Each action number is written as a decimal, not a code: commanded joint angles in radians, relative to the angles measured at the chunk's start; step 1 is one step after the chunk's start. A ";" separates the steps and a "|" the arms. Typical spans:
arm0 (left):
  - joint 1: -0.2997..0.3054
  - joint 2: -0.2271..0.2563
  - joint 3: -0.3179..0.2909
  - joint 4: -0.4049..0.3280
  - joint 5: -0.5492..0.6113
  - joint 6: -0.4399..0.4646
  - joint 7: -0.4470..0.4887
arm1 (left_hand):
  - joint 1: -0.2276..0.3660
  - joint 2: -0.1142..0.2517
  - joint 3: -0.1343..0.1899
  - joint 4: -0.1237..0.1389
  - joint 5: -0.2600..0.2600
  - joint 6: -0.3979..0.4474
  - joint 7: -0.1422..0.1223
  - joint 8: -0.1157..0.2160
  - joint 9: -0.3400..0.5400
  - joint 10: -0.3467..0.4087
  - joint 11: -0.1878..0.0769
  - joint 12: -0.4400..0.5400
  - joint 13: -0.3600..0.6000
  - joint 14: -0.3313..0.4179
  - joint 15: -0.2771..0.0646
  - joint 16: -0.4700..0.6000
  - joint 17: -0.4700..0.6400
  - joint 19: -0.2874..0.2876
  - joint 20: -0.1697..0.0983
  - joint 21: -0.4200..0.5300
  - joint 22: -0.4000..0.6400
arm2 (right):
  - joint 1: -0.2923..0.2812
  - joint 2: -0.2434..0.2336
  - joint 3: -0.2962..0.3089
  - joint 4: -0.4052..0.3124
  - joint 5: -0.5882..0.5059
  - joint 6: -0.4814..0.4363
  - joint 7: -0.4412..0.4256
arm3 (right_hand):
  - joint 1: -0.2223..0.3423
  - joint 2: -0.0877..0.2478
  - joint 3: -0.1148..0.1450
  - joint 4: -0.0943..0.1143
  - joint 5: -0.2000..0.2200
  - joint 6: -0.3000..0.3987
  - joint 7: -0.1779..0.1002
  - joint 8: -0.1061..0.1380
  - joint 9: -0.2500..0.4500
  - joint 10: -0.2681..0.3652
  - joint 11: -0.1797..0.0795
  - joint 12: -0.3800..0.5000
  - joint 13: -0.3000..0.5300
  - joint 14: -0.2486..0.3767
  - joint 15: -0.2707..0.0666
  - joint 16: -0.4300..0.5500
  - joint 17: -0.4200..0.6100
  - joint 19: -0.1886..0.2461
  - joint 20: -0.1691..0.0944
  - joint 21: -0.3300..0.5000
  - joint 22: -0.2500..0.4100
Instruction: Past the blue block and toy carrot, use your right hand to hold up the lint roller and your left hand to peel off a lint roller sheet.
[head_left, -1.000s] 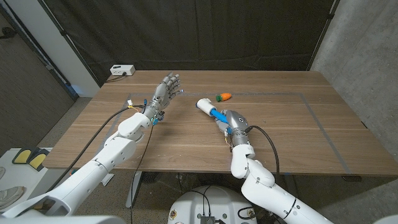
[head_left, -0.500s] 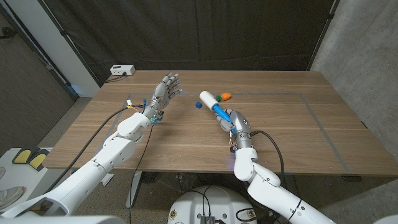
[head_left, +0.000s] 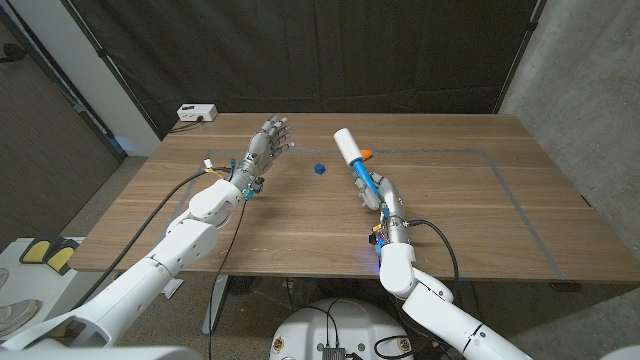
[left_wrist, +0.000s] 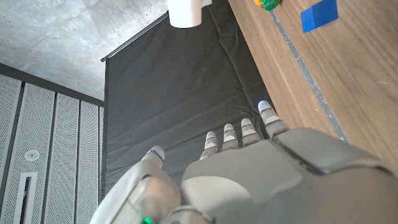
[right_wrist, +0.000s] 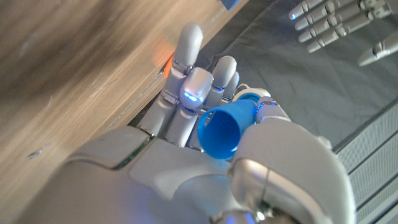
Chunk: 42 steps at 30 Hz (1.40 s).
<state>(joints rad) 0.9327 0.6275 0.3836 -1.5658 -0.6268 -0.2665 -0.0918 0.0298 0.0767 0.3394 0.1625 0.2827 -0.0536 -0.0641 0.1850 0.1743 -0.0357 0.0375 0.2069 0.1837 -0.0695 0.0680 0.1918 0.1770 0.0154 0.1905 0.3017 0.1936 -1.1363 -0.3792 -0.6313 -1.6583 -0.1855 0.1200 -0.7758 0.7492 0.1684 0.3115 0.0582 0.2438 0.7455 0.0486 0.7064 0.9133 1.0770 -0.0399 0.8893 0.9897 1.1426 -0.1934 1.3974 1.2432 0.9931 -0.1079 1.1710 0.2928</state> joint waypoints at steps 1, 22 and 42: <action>-0.011 -0.006 0.005 0.011 0.009 0.005 0.006 | 0.000 0.036 -0.002 0.000 0.004 0.001 -0.013 0.000 0.003 0.001 0.000 0.000 0.006 0.000 -0.001 -0.005 0.002 0.005 -0.003 -0.001 0.004 | 0.020 0.054 0.039 0.158 0.120 0.346 0.026 | -0.031 0.009 0.121 0.106 0.009 0.292 0.002 0.016 -0.009 0.165 0.092 0.038 0.046 0.012 -0.013 0.032 0.002 0.026 -0.010 0.024 0.004; -0.075 0.059 0.043 -0.044 0.201 0.086 0.100 | 0.374 -0.025 0.109 -0.323 -0.097 0.267 0.043 0.057 0.013 0.341 -0.043 0.113 0.048 0.461 -0.096 0.111 0.045 0.151 -0.063 0.100 0.075 | 0.025 0.068 0.083 0.187 0.266 0.522 0.298 | -0.070 0.009 0.164 0.093 0.019 0.319 0.019 0.045 -0.032 0.193 0.091 0.064 0.086 0.039 -0.013 0.114 0.002 0.059 -0.024 0.063 -0.012; -0.155 0.075 0.092 -0.098 0.357 0.083 0.082 | 0.488 -0.187 0.021 -0.330 -0.052 0.470 0.042 0.081 0.018 0.455 -0.081 0.183 0.100 0.492 -0.108 0.202 0.120 0.110 -0.032 0.119 0.108 | 0.015 0.050 0.095 0.150 0.323 0.539 0.439 | -0.090 0.010 0.220 0.077 0.014 0.327 0.028 0.083 -0.041 0.227 0.101 0.083 0.112 0.059 -0.013 0.162 0.001 0.077 -0.030 0.108 -0.034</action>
<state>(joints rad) 0.8164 0.7008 0.4534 -1.6512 -0.3305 -0.1786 0.0069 0.5116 -0.0980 0.3676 -0.1740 0.2169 0.3851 -0.0275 0.2557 0.1889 0.4013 -0.0413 0.3785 0.2764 0.4285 -0.0412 0.3822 0.2894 0.1285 0.1538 0.4145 0.2956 -1.1174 -0.3197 -0.5436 -1.4900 0.1052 0.6491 -0.4098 0.6610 0.1653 0.3799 -0.0081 0.2583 0.7688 0.0502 0.7790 0.8704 1.1241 -0.0474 0.9629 1.0950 1.1941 -0.2049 1.5514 1.2405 1.0642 -0.1357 1.2729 0.2574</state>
